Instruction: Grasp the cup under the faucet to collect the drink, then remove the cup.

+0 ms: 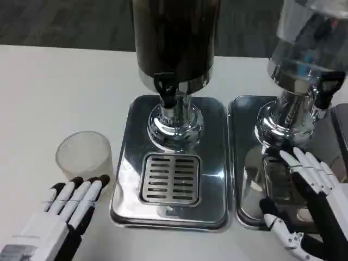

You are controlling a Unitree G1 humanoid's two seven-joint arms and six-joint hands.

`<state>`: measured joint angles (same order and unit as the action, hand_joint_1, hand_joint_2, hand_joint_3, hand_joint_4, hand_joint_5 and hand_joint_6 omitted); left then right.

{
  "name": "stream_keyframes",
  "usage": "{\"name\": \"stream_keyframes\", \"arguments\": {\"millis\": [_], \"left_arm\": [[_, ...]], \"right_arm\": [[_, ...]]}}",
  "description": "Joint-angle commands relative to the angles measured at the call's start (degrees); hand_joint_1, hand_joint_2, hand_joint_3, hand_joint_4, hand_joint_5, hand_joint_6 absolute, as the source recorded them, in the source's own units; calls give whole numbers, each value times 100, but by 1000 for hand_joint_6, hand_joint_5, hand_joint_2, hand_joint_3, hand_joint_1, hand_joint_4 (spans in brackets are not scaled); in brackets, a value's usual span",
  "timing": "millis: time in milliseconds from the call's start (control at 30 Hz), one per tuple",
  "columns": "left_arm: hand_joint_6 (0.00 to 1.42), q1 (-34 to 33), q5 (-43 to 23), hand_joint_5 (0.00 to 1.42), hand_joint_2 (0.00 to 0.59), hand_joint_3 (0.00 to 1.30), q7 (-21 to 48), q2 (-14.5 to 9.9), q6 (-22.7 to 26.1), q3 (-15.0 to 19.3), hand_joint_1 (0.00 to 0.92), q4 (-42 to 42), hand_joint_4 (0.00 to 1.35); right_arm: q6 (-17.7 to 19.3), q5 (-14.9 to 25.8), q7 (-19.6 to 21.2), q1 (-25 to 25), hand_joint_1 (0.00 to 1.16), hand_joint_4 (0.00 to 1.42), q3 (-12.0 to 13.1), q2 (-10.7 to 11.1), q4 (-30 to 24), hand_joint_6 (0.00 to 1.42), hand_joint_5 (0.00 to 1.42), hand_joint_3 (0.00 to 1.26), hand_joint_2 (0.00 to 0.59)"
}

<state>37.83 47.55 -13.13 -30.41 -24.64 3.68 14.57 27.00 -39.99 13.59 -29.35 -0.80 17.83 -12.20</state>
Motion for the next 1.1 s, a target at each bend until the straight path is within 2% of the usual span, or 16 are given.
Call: {"name": "stream_keyframes", "arguments": {"millis": [33, 233, 600, 767, 1000, 1100], "left_arm": [[0, 50, -35, 0, 65, 0, 39, 25, 57, 1, 0, 15, 0], [0, 65, -77, 0, 65, 0, 14, 40, 49, 27, 0, 23, 0], [0, 205, -197, 0, 59, 0, -96, 18, -68, 165, 0, 42, 0], [0, 187, -583, 0, 58, 0, -168, -229, -458, 515, 0, -319, 0], [0, 138, -738, 0, 57, 0, -275, -146, -714, 620, 0, -458, 0], [0, 59, -900, 0, 58, 0, -388, -144, -979, 698, 0, -653, 0]], "right_arm": [[-14, 144, 13, 92, 302, 44, -10, 0, 29, 32, 39, 137, 382], [-48, 201, -29, 126, 303, 44, -28, 11, 17, 33, 39, 137, 386], [-121, 169, 37, 17, 304, 44, -75, -116, -76, 33, 39, 137, 388], [-356, -147, 45, -48, 304, 46, -393, -392, -328, 33, 39, 137, 388], [-395, -99, 92, -14, 304, 52, -340, -380, -319, 33, 39, 137, 389], [-382, -83, 89, -17, 304, 53, -343, -362, -304, 33, 39, 137, 389]]}}
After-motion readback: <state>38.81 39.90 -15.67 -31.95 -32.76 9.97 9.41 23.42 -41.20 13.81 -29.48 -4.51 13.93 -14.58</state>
